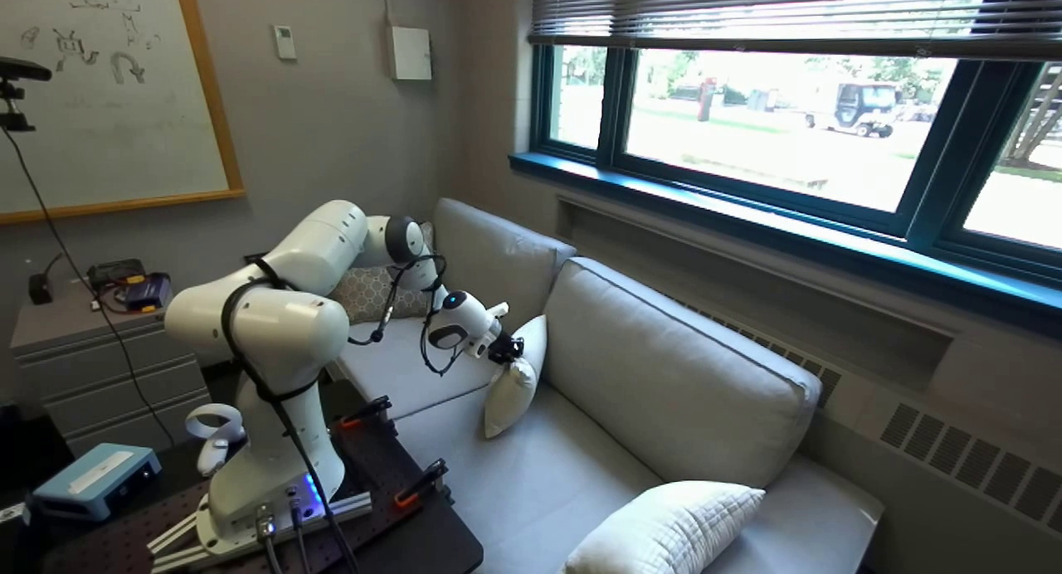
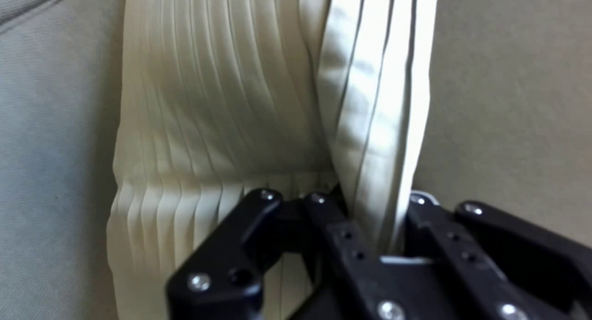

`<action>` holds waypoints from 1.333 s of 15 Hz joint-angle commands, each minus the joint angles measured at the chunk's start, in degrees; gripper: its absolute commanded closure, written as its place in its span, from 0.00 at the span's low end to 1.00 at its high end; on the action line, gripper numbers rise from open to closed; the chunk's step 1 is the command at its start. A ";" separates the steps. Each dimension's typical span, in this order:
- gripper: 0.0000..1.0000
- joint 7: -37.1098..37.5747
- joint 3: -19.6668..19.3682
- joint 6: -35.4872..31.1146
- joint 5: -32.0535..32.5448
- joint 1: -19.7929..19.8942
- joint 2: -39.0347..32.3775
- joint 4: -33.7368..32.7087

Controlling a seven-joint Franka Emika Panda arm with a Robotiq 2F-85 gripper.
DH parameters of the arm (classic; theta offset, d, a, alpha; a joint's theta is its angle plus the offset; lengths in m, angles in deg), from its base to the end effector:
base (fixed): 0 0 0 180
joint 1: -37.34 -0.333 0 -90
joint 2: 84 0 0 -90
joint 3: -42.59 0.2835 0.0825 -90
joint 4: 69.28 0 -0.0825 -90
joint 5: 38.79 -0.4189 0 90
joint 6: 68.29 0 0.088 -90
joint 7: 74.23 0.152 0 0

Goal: Pick up the pillow and lean it against the handle of the couch, pick up the second pillow and lean it against the first pillow

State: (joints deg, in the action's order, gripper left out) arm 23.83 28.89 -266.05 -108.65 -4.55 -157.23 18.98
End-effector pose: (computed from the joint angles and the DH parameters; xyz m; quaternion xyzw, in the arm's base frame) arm 0.6031 0.1857 -0.0883 -0.3989 0.8546 -0.1975 0.2674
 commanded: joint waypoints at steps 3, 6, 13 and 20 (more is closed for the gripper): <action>0.92 12.45 -10.97 -0.81 -8.85 -12.81 -0.28 9.67; 0.92 18.27 -14.31 -0.79 -14.13 -20.34 -1.15 15.77; 0.92 32.56 -14.35 -0.38 -23.45 -35.28 -2.32 30.11; 0.94 46.54 -16.76 7.70 -33.77 -48.96 -5.16 40.67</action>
State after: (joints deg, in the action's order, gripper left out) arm 63.89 14.10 -263.18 -138.87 -45.97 -160.82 54.30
